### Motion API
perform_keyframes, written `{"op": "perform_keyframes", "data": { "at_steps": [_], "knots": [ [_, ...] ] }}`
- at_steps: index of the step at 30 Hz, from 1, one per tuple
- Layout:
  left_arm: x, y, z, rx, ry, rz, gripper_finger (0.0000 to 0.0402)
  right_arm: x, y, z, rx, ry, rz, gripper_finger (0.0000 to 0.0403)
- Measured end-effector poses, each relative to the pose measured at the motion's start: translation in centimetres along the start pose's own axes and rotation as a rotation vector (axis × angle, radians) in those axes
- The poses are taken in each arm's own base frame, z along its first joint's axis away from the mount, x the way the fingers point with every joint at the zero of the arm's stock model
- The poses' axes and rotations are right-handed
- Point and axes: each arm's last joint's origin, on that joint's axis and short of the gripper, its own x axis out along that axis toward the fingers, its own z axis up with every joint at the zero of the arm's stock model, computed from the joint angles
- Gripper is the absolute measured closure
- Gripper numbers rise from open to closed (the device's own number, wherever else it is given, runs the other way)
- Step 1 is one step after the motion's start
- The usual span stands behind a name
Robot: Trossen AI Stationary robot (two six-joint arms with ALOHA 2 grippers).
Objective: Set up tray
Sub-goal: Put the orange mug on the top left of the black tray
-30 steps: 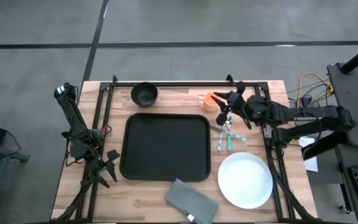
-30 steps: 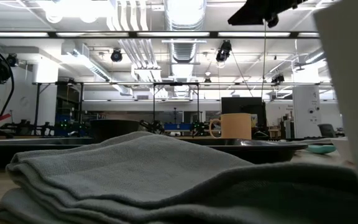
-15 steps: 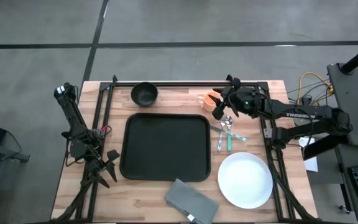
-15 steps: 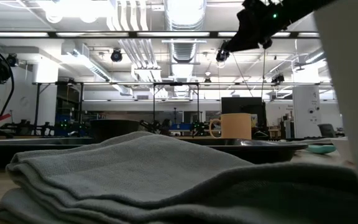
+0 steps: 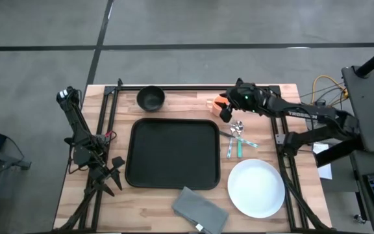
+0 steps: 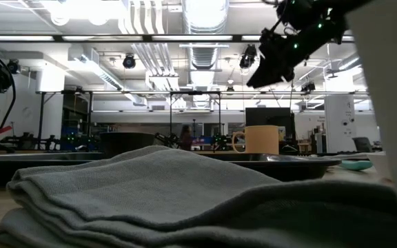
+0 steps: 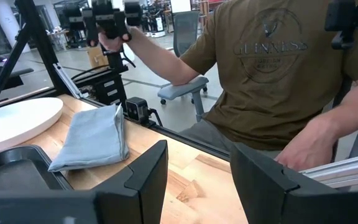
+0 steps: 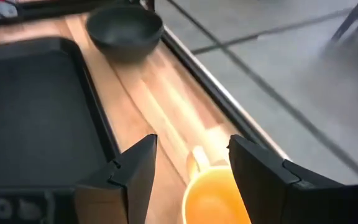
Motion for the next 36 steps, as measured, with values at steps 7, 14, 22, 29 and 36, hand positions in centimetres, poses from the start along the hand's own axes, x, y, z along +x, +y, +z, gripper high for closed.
{"op": "perform_keyframes", "data": {
  "at_steps": [7,14,22,29,36],
  "knots": [
    [0.0,0.0,0.0,0.0,0.0,0.0,0.0246,1.6,-1.1,-1.4,0.038,0.11,-0.025,0.0211],
    [0.0,0.0,0.0,0.0,0.0,0.0,0.0246,2.6,-1.0,-1.7,0.051,0.197,-0.011,0.0211],
    [0.0,0.0,0.0,0.0,0.0,0.0,0.0246,4.8,-0.9,-1.6,0.048,0.281,-0.004,0.0211],
    [0.0,0.0,0.0,0.0,0.0,0.0,0.0246,6.6,-0.8,-1.6,0.044,0.426,-0.003,0.0211],
    [0.0,0.0,0.0,0.0,0.0,0.0,0.0246,8.3,-0.8,-1.7,0.038,0.498,-0.002,0.0211]
  ]
}}
